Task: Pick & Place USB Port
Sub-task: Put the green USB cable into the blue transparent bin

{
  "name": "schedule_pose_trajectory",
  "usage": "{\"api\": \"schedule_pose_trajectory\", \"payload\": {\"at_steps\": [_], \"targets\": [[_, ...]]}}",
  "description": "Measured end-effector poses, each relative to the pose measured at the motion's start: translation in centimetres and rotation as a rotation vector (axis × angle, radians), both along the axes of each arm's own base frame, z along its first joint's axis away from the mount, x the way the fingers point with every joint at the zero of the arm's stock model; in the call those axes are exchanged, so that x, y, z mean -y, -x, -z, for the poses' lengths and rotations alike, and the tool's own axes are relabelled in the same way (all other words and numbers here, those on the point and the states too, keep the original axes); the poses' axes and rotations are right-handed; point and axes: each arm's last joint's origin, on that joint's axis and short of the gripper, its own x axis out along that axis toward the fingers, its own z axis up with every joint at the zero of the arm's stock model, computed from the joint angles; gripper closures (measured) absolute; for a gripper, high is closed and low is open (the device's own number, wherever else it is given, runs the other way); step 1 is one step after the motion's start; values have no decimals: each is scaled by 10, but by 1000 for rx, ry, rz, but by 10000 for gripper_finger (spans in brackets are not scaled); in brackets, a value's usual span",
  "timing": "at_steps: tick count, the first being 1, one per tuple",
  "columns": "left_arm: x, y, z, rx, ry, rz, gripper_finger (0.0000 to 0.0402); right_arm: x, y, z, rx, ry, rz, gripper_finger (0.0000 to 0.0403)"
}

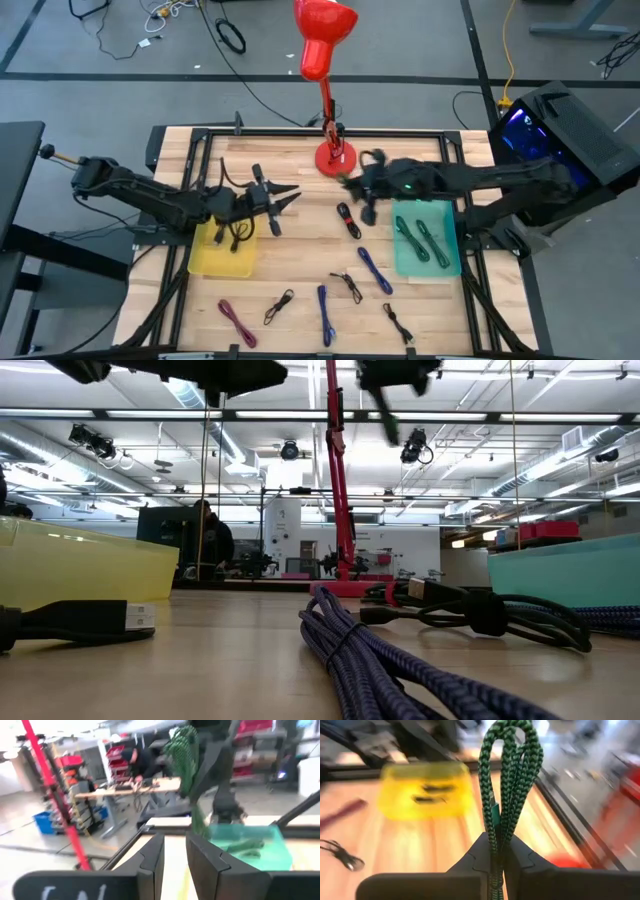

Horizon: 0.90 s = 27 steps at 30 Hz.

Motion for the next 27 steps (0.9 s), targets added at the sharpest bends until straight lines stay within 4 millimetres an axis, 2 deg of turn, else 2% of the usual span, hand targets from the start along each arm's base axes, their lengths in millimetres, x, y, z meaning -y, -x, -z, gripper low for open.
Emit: {"api": "schedule_pose_trajectory", "payload": {"at_steps": [5, 8, 15, 21, 27], "targets": [[4, 8, -3, -31, -3, -16, 317, -16, 47, -12, -49, -47, 195, 393], [7, 11, -5, -21, 1, -20, 317, -26, 70, -13, -71, -103, 293, 393], [12, 12, -4, -28, -1, -1, 317, -37, 114, 7, -232, -219, 572, 393], [15, 13, -3, -40, -4, 11, 317, -46, 131, 33, -314, -343, 728, 393], [16, 13, -3, -44, -1, 16, 317, -52, 140, 74, -443, -468, 848, 393]]}}
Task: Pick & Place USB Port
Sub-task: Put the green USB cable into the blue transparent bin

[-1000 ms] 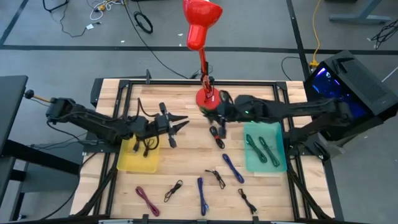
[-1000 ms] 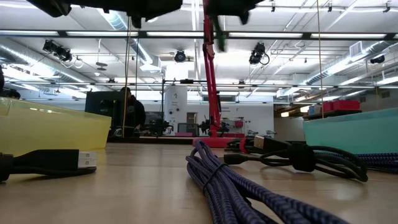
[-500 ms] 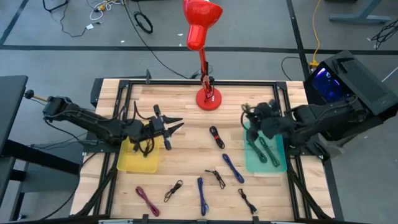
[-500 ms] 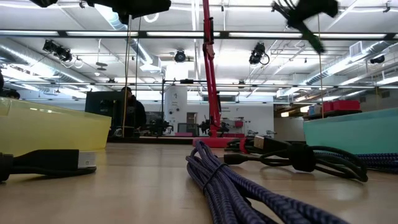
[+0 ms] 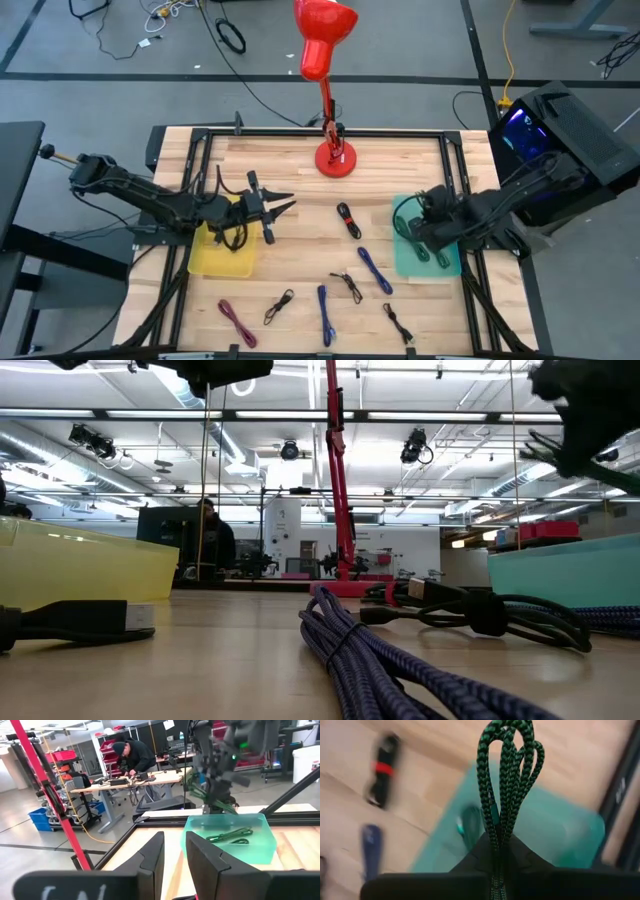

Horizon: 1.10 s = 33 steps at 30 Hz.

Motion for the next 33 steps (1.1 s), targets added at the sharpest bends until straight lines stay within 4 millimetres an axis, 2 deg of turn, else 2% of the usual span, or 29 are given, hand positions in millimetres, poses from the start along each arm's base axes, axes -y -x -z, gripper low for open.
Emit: {"api": "schedule_pose_trajectory", "payload": {"at_steps": [5, 20, 26, 33], "targets": [[0, 0, 0, -2, 0, 0, 317, -2, 7, 18, -60, -68, 82, 393], [0, 0, 2, -18, -7, 0, 317, -3, 6, 20, -64, -98, 81, 391], [0, 0, 2, -17, -6, 0, 317, -6, 7, 34, -67, -119, 70, 390], [0, 0, 2, -16, -3, 0, 317, -7, 8, 52, -69, -125, 38, 345]]}}
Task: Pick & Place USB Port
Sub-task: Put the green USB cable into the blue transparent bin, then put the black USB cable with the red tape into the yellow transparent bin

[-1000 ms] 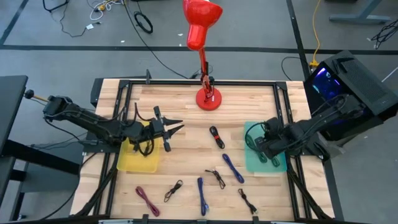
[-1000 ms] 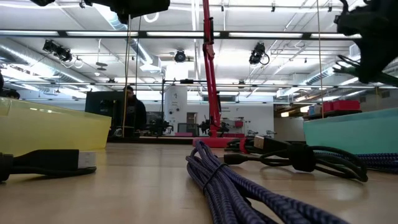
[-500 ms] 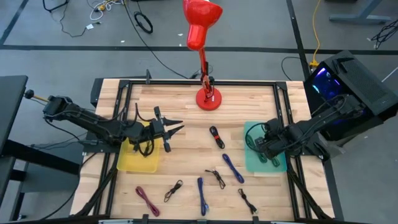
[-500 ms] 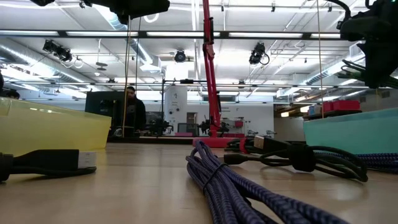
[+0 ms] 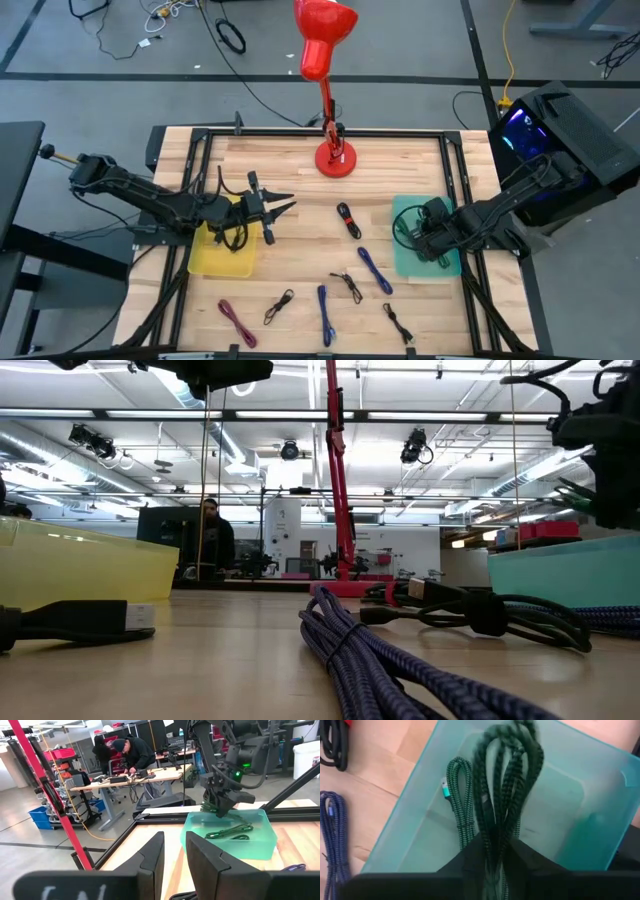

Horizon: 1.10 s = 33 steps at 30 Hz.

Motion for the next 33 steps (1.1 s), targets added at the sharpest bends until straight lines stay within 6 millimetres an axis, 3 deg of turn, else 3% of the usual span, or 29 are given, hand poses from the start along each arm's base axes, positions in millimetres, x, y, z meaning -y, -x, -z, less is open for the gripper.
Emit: {"api": "schedule_pose_trajectory", "payload": {"at_steps": [12, 22, 33], "targets": [[0, 0, 0, 1, 1, -1, 317, 2, -5, -8, 113, 107, -91, 245], [0, 0, -1, 8, 3, 0, 317, -2, -60, -44, 506, 167, -435, 212], [0, 0, -1, 16, 24, 0, 317, 40, -111, -24, 485, 141, -546, 218]]}}
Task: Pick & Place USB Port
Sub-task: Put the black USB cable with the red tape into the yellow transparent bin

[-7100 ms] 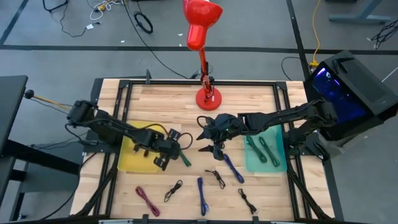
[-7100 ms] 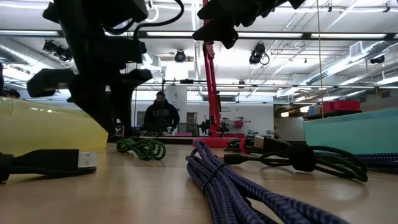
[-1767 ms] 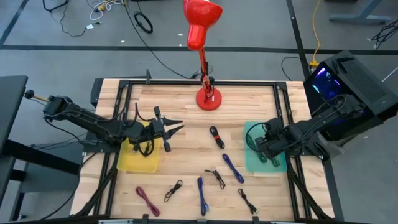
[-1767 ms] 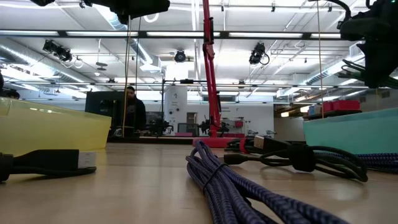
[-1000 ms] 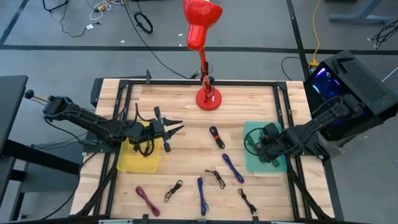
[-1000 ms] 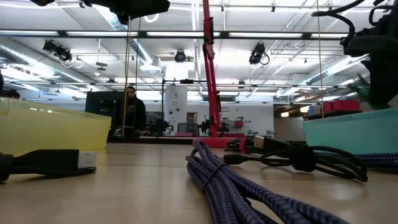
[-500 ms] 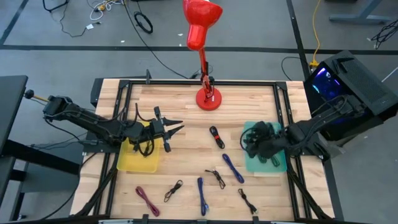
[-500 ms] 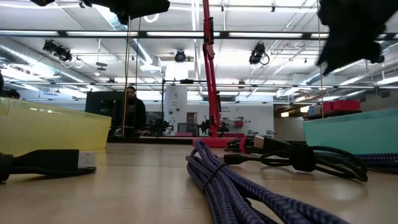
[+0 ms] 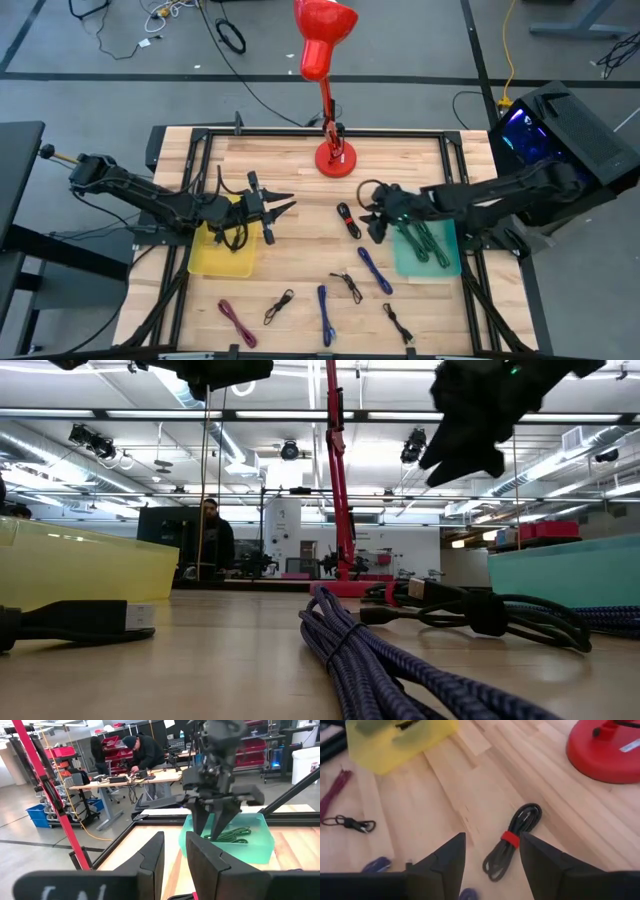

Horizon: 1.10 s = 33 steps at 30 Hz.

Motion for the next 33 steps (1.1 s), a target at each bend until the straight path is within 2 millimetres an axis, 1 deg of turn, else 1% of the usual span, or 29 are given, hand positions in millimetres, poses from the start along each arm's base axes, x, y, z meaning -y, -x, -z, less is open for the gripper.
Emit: {"api": "schedule_pose_trajectory", "payload": {"at_steps": [4, 8, 16, 21, 33], "targets": [[0, 0, 0, 0, 0, 0, 317, 14, -12, 14, -51, -12, -19, 218], [0, 0, 0, -1, -1, 0, 317, 22, -21, 32, -124, -45, -16, 218], [0, 0, 0, -1, -2, 0, 317, 21, -41, 61, -162, -111, -77, 218], [0, 0, 0, -1, -2, 0, 317, 20, -46, 79, -225, -107, -90, 218], [0, 0, 0, -1, -2, 0, 317, 23, -49, 90, -258, -107, -76, 218]]}}
